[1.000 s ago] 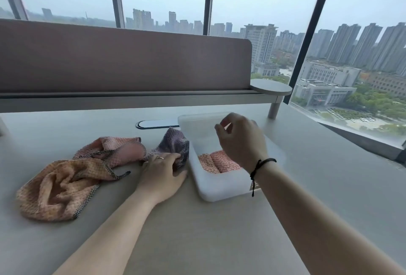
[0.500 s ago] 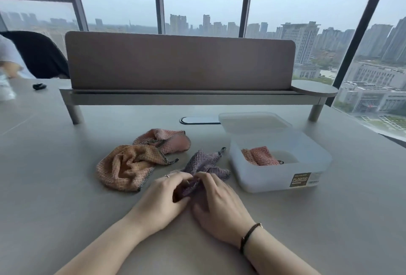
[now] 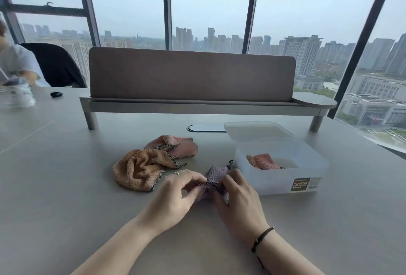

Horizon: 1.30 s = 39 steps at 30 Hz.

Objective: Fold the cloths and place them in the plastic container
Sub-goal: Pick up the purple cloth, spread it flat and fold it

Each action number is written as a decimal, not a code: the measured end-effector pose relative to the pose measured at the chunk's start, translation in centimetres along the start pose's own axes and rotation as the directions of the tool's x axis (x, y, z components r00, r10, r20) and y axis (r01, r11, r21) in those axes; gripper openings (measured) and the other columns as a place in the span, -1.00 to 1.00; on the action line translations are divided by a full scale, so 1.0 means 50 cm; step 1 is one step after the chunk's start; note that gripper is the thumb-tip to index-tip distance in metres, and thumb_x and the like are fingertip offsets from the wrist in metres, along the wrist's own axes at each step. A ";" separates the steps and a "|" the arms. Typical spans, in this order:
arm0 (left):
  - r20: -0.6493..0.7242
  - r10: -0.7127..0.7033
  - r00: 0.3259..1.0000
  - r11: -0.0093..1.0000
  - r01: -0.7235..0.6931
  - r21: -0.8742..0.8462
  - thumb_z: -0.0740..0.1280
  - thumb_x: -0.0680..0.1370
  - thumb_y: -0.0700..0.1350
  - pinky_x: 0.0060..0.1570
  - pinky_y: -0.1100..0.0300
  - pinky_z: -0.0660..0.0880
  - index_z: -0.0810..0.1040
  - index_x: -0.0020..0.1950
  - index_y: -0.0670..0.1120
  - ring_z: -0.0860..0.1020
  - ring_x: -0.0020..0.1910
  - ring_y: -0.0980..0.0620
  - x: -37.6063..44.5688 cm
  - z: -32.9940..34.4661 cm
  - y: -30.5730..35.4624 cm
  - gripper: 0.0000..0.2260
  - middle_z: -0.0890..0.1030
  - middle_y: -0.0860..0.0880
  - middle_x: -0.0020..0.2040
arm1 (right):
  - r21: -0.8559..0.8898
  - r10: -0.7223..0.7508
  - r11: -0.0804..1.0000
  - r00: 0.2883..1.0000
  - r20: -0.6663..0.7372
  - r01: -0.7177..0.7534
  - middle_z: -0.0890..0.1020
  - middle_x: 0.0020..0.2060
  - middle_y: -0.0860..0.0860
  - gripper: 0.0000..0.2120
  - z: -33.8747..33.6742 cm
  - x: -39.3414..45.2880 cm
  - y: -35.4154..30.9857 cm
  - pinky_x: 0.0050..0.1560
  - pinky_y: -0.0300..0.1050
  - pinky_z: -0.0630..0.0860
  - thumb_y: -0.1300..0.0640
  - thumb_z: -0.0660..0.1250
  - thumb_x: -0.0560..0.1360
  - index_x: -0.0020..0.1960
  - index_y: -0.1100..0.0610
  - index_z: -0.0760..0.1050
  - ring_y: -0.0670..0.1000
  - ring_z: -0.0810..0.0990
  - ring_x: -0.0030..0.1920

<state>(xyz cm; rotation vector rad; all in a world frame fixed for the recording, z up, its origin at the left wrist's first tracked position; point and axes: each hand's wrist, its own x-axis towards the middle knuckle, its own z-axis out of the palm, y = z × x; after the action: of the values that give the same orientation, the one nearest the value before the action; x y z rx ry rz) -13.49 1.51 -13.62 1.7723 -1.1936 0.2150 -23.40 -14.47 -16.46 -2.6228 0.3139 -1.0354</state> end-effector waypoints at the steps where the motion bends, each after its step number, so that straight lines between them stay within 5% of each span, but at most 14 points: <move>1: -0.025 -0.005 1.000 1.000 0.004 -0.018 0.49 0.49 -0.21 -0.10 0.32 0.56 0.67 0.00 0.02 0.66 -0.12 0.22 0.000 -0.006 0.008 -0.84 0.70 0.18 -0.12 | 0.009 -0.014 1.000 1.000 -0.018 0.014 0.49 -0.13 -0.05 -0.78 -0.007 0.001 -0.003 -0.28 -0.17 0.36 -0.09 0.27 0.48 -0.16 0.06 0.47 0.08 0.53 -0.18; 6: -0.131 0.017 0.991 0.999 -0.011 0.048 0.50 0.48 -0.24 -0.10 0.30 0.57 0.69 -0.05 -0.02 0.66 -0.14 0.22 0.005 -0.054 0.031 -0.86 0.70 0.20 -0.15 | 0.073 -0.053 0.996 0.996 -0.077 0.059 0.50 -0.12 -0.07 -0.71 -0.035 0.020 -0.018 -0.26 -0.12 0.45 -0.15 0.34 0.48 -0.23 0.06 0.48 0.07 0.54 -0.22; 11: -0.124 -0.104 0.987 0.993 0.110 0.049 0.47 0.50 -0.19 -0.20 0.40 0.46 0.62 -0.16 0.10 0.60 -0.29 0.20 0.020 -0.124 0.042 -0.82 0.65 0.21 -0.25 | 0.072 0.075 0.994 0.997 0.021 -0.077 0.42 -0.52 -0.09 -0.55 -0.090 0.051 -0.024 -0.40 -0.11 0.36 -0.24 0.38 0.41 -0.43 0.02 0.30 -0.09 0.40 -0.46; 15: -0.048 -0.151 0.987 0.987 0.148 -0.067 0.41 0.47 -0.08 -0.24 0.35 0.45 0.60 -0.15 0.05 0.56 -0.33 0.17 0.025 -0.163 0.067 -0.97 0.63 0.13 -0.28 | 0.204 0.034 0.973 0.935 0.353 -0.112 0.61 -0.26 -0.17 -0.66 -0.106 0.046 -0.041 -0.23 -0.19 0.56 -0.33 0.40 0.33 -0.09 -0.11 0.46 -0.18 0.58 -0.28; 18: -0.054 -0.081 0.995 0.996 0.078 -0.045 0.40 0.49 -0.14 -0.26 0.40 0.42 0.59 -0.15 0.03 0.54 -0.35 0.20 0.030 -0.170 0.099 -0.94 0.62 0.15 -0.29 | 0.255 -0.004 0.961 0.917 0.399 -0.107 0.64 -0.20 -0.16 -0.61 -0.077 0.026 -0.074 -0.14 -0.10 0.58 -0.36 0.35 0.30 -0.07 -0.09 0.48 -0.16 0.60 -0.23; 25: -0.136 0.008 0.991 0.997 -0.018 -0.078 0.33 0.50 -0.12 -0.18 0.34 0.47 0.56 -0.08 -0.01 0.56 -0.26 0.21 0.043 -0.194 0.155 -0.96 0.65 0.13 -0.24 | 0.411 0.050 0.889 0.936 0.348 -0.200 0.61 -0.38 -0.06 -0.82 -0.050 0.005 -0.099 -0.30 -0.04 0.52 -0.02 0.24 0.45 -0.21 0.09 0.43 -0.06 0.53 -0.39; 29: -0.191 -0.086 0.978 0.956 0.027 -0.291 0.31 0.51 -0.14 -0.09 0.30 0.48 0.57 -0.11 0.04 0.57 -0.20 0.14 0.055 -0.228 0.158 -0.91 0.65 0.09 -0.23 | 0.589 0.199 0.717 0.919 0.340 -0.373 0.48 -0.51 0.15 -0.70 -0.063 0.021 -0.059 -0.39 -0.05 0.31 0.17 0.31 0.53 -0.33 0.24 0.37 -0.02 0.40 -0.45; 31: -0.199 -0.118 0.973 0.937 0.043 -0.347 0.35 0.51 -0.16 -0.08 0.29 0.50 0.59 -0.15 0.07 0.58 -0.18 0.11 0.060 -0.244 0.155 -0.87 0.67 0.05 -0.19 | 0.604 0.259 0.682 0.909 0.327 -0.412 0.36 -0.53 0.04 -0.65 -0.077 0.029 -0.046 -0.40 -0.09 0.22 0.26 0.30 0.55 -0.38 0.21 0.33 -0.05 0.30 -0.46; 34: -0.177 -0.135 0.975 0.941 0.070 -0.332 0.35 0.56 -0.31 -0.29 0.35 0.46 0.57 -0.14 -0.04 0.52 -0.31 0.07 0.061 -0.267 0.152 -0.82 0.71 -0.14 -0.07 | 0.608 0.291 0.683 0.914 0.282 -0.405 0.28 -0.46 -0.01 -0.63 -0.109 0.043 -0.036 -0.35 -0.09 0.14 0.30 0.30 0.55 -0.41 0.17 0.34 -0.05 0.23 -0.41; 36: -0.138 -0.195 0.971 0.892 0.117 -0.436 0.28 0.58 -0.32 -0.41 0.32 0.40 0.53 -0.13 -0.11 0.43 -0.39 0.03 0.058 -0.278 0.152 -0.85 0.72 -0.14 -0.05 | 0.626 0.282 0.675 0.920 0.271 -0.391 0.32 -0.42 0.03 -0.67 -0.130 0.051 -0.032 -0.31 -0.08 0.16 0.26 0.31 0.57 -0.36 0.26 0.40 -0.02 0.26 -0.35; 39: -0.023 -0.239 0.971 0.758 0.172 -0.629 0.39 0.43 -0.28 -0.22 0.27 0.56 0.53 -0.11 -0.17 0.55 -0.20 -0.05 0.055 -0.288 0.144 -0.92 0.66 -0.19 -0.13 | 0.692 0.278 0.555 0.887 0.369 -0.462 0.54 -0.35 0.10 -0.86 -0.144 0.056 -0.030 -0.33 -0.09 0.29 0.33 0.32 0.55 -0.19 0.26 0.56 0.04 0.41 -0.33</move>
<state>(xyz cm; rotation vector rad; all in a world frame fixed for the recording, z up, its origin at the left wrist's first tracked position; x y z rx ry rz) -12.93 10.50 -0.03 1.2616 -0.8458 -0.2083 -26.26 -15.39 -9.17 -1.7378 0.2777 -0.5324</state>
